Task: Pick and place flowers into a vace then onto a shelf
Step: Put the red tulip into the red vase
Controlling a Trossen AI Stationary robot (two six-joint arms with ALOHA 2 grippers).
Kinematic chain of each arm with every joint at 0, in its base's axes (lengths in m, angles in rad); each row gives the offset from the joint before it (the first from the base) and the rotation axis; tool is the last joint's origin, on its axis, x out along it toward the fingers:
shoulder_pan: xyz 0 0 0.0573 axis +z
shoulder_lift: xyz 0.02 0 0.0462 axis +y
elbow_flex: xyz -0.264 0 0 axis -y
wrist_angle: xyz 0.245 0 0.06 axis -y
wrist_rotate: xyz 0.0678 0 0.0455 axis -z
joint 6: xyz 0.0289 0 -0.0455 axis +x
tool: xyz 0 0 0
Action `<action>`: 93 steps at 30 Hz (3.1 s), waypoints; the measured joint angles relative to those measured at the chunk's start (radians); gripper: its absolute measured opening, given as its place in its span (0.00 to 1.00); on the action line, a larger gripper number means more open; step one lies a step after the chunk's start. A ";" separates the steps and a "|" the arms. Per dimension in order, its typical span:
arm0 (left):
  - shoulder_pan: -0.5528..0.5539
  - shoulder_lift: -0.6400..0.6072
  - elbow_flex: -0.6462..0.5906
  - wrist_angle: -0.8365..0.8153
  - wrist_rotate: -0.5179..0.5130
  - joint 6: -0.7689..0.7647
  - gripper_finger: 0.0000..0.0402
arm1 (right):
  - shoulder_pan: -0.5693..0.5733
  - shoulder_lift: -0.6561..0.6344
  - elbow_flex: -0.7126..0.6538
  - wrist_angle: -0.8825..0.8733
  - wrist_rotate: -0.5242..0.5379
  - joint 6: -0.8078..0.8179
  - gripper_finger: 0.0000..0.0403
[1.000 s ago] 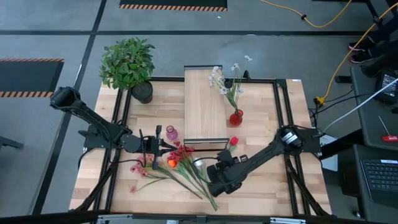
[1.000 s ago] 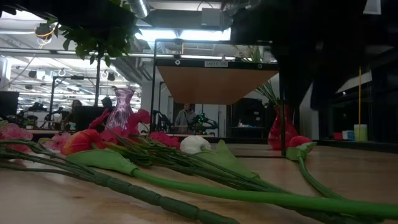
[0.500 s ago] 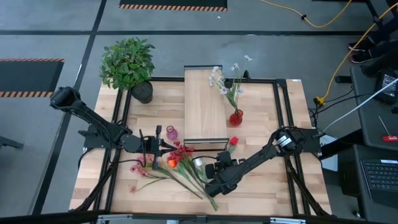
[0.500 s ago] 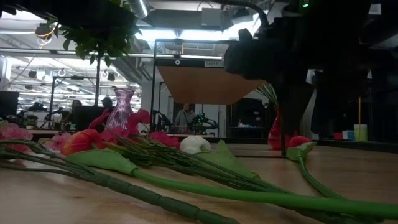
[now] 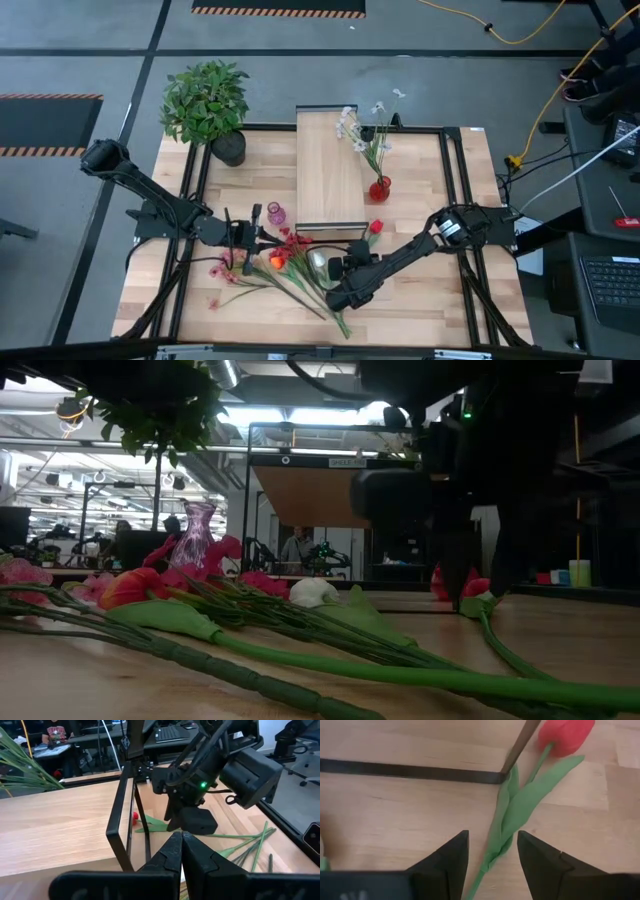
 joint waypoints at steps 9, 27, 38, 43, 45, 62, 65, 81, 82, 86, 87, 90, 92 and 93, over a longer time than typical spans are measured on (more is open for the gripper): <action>0.000 0.000 0.000 0.000 0.000 0.000 0.01 | 0.014 0.000 -0.024 0.005 0.003 0.079 0.42; 0.000 0.000 0.000 0.000 -0.003 0.000 0.01 | 0.021 -0.005 -0.147 0.125 0.051 0.114 0.37; 0.000 0.000 0.000 0.000 -0.003 0.000 0.01 | 0.021 0.000 -0.149 0.061 0.054 0.107 0.04; 0.000 0.000 0.000 0.000 -0.004 0.000 0.01 | 0.040 0.003 -0.155 -0.008 0.023 0.140 0.04; 0.000 0.000 0.000 0.000 -0.004 0.000 0.01 | 0.047 0.003 -0.155 -0.036 -0.009 0.147 0.03; 0.000 0.000 0.000 0.001 0.019 0.000 0.01 | 0.166 -0.187 -0.154 -0.180 -0.018 0.170 0.01; 0.000 0.000 0.000 0.001 0.018 0.000 0.01 | 0.183 -0.246 -0.154 -0.194 -0.002 0.148 0.01; 0.000 0.000 0.000 0.000 0.019 0.000 0.01 | 0.195 -0.604 -0.350 -0.215 0.232 0.007 0.02; 0.000 0.000 0.000 -0.001 0.019 0.000 0.01 | 0.195 -0.626 -0.383 -0.200 0.242 0.006 0.02; 0.000 0.000 0.000 0.000 0.019 0.000 0.01 | 0.196 -0.712 -0.504 -0.138 0.296 -0.016 0.02; 0.000 0.000 0.000 0.000 0.019 0.000 0.01 | 0.196 -0.733 -0.529 -0.117 0.321 -0.030 0.02; 0.000 0.000 0.000 0.000 0.019 0.000 0.01 | 0.196 -0.791 -0.600 -0.040 0.417 -0.104 0.02; 0.000 0.000 0.000 0.000 0.019 0.000 0.01 | 0.196 -0.830 -0.642 0.027 0.462 -0.176 0.02; 0.000 0.000 0.000 0.000 0.019 0.000 0.01 | 0.196 -0.849 -0.664 0.067 0.471 -0.213 0.02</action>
